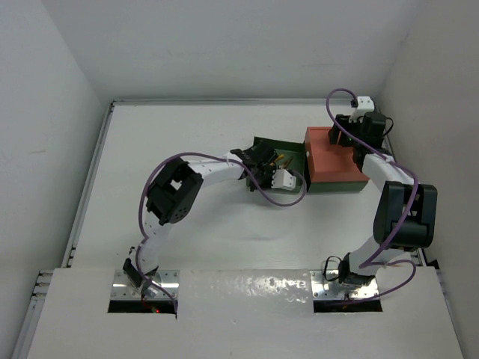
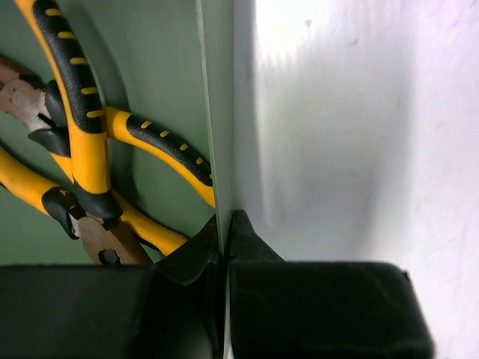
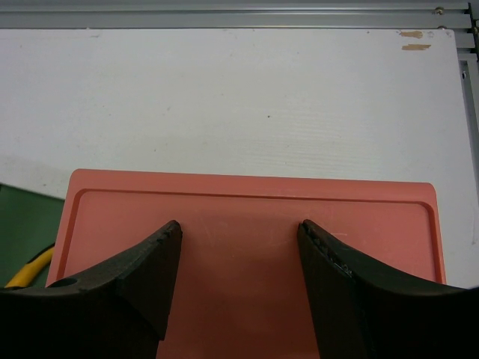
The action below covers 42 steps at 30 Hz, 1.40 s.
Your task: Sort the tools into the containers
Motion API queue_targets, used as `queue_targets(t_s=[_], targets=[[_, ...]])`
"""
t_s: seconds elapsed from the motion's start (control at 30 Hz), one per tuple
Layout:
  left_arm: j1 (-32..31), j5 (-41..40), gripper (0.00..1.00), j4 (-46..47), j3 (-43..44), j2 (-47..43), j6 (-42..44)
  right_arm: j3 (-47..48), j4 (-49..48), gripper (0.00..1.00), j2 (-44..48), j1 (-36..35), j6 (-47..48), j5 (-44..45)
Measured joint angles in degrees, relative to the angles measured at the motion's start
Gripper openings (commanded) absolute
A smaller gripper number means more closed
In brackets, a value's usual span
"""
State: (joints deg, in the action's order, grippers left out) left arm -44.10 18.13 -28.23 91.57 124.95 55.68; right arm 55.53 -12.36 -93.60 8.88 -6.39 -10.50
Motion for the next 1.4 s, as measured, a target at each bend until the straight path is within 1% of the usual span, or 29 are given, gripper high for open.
queue_targets(t_s=[0.17,0.4,0.57,0.6,0.73,0.77,0.8,0.83,0.9,0.93,1.03,1.07,1.1,1.17,1.2,1.3,1.33,1.4], targets=[[-1.6,-0.4,0.0,0.1,1.0,0.7,-3.0,0.0,0.0,0.64,0.0,0.0,0.0,0.0],[-2.6,-0.8,0.0,-1.3,10.3,6.1,-9.5,0.0,-0.3,0.64,-0.1,0.0,0.0,-0.1],[-3.2,-1.4,0.0,-1.3,12.9,7.7,-12.7,0.0,-0.7,0.64,-0.2,0.0,0.0,-0.2],[-3.4,-1.4,0.01,-1.3,13.0,7.8,-13.2,0.0,-0.7,0.64,-0.2,0.0,0.0,-0.2],[-4.0,-1.4,0.29,0.3,13.1,7.9,-14.0,-0.1,-0.7,0.64,-0.3,0.0,0.0,-0.2],[-4.2,-1.4,0.41,1.2,13.1,7.9,-14.0,-0.1,-0.7,0.64,-0.3,0.0,0.0,-0.2],[-4.3,-1.5,0.46,1.9,13.1,7.9,-13.9,-0.1,-0.7,0.64,-0.4,0.0,0.0,-0.2],[-4.5,-1.5,0.53,2.5,13.1,7.9,-14.0,-0.1,-0.7,0.64,-0.5,0.0,0.0,-0.2],[-4.8,-1.7,0.61,3.3,13.1,7.9,-14.3,-0.1,-0.7,0.64,-0.5,0.0,0.0,-0.2],[-5.0,-1.8,0.68,3.5,13.1,7.8,-14.3,-0.1,-0.7,0.64,-0.5,0.0,0.0,-0.2],[-5.2,-2.2,0.82,3.9,13.1,6.9,-14.5,-0.1,-0.8,0.64,-0.6,0.0,0.0,-0.2],[-5.2,-2.3,0.82,4.0,13.1,6.2,-14.6,-0.1,-0.8,0.64,-0.6,0.0,0.0,-0.2],[-5.2,-2.4,0.86,4.1,13.1,5.1,-14.8,-0.1,-0.8,0.64,-0.6,0.0,0.0,-0.2],[-5.2,-2.5,0.87,4.0,13.4,3.1,-15.7,-0.1,-0.8,0.64,-0.6,0.0,0.0,-0.2],[-5.2,-2.5,0.92,4.0,13.9,2.1,-16.3,-0.1,-0.8,0.64,-0.6,0.0,0.0,-0.2],[-5.2,-2.2,0.95,3.5,17.7,-0.3,-18.8,-0.1,-0.8,0.64,-0.6,0.0,0.0,-0.2],[-5.2,-2.1,1.0,3.5,18.8,-1.2,-19.7,-0.1,-0.8,0.64,-0.6,0.0,0.0,-0.2],[-5.1,-2.1,1.0,3.5,19.8,-3.6,-21.9,-0.1,-0.8,0.64,-0.6,0.0,0.0,-0.2]])
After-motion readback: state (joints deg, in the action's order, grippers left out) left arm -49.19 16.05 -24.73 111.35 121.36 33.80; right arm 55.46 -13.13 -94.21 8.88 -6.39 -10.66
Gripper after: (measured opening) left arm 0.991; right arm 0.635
